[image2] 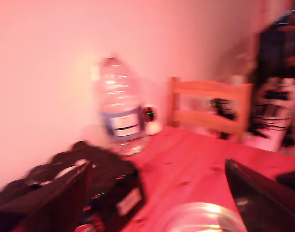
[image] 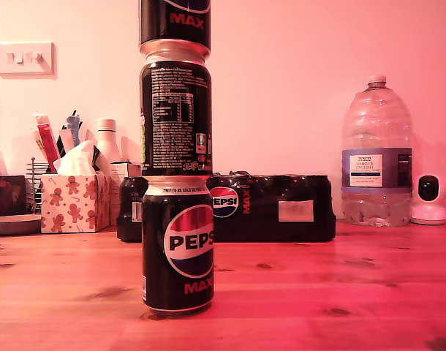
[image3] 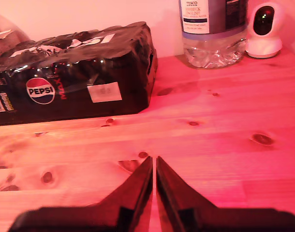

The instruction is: Stack up the Pepsi cans on top of each other

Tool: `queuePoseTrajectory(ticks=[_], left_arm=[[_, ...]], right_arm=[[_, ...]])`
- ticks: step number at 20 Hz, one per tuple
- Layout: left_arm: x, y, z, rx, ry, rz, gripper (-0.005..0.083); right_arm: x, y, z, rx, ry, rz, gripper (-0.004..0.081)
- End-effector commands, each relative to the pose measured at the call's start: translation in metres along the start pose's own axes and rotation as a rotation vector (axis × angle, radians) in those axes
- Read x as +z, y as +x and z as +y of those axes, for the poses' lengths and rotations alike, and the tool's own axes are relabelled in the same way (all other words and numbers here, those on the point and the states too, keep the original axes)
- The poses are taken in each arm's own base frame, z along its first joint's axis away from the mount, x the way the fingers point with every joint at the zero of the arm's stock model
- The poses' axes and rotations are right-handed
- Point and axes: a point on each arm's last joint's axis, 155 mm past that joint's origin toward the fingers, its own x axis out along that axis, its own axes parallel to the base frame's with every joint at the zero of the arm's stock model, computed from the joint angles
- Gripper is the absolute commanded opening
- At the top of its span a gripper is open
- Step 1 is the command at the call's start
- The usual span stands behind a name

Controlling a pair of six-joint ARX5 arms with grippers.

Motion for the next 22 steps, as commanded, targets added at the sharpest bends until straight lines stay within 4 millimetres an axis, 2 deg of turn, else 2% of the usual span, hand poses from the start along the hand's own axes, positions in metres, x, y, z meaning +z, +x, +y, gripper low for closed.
queuePoseTrajectory(ticks=[1,3,4,5,8,9,12,15,18,22], left_arm=[[0.006,0.0,0.003,0.018,0.0,-0.01,0.0777],[0.008,-0.001,0.007,0.036,0.001,-0.014,0.0734],[0.011,-0.003,0.008,0.041,0.002,-0.016,0.0657],[0.013,-0.003,0.008,0.042,0.004,-0.021,0.0534],[0.023,-0.011,0.006,0.045,0.012,-0.047,0.0045],[0.026,-0.015,0.007,0.051,0.021,-0.056,-0.0018],[0.029,-0.027,0.016,0.093,0.019,-0.051,-0.0014],[0.011,-0.036,0.03,0.131,-0.004,0.022,-0.0014],[-0.007,-0.04,0.041,0.155,-0.027,0.085,-0.0013],[-0.021,-0.053,0.041,0.165,-0.042,0.108,-0.0014]], right_arm=[[-0.003,0.0,0.001,0.007,-0.031,0.0,-0.0013],[0.004,0.0,0.008,0.043,-0.11,-0.025,-0.0013],[0.007,0.0,0.009,0.048,-0.108,-0.038,-0.0013],[0.01,0.0,0.01,0.049,-0.129,-0.052,-0.0013],[0.029,-0.003,0.016,0.075,-0.145,-0.131,-0.0013],[0.035,-0.004,0.017,0.077,-0.143,-0.154,-0.0013],[0.04,-0.008,0.017,0.076,-0.161,-0.175,-0.0013],[0.053,-0.017,0.018,0.081,-0.156,-0.231,-0.0013],[0.056,-0.027,0.017,0.081,-0.153,-0.248,-0.0013],[0.057,-0.037,0.016,0.082,-0.144,-0.262,-0.0013]])
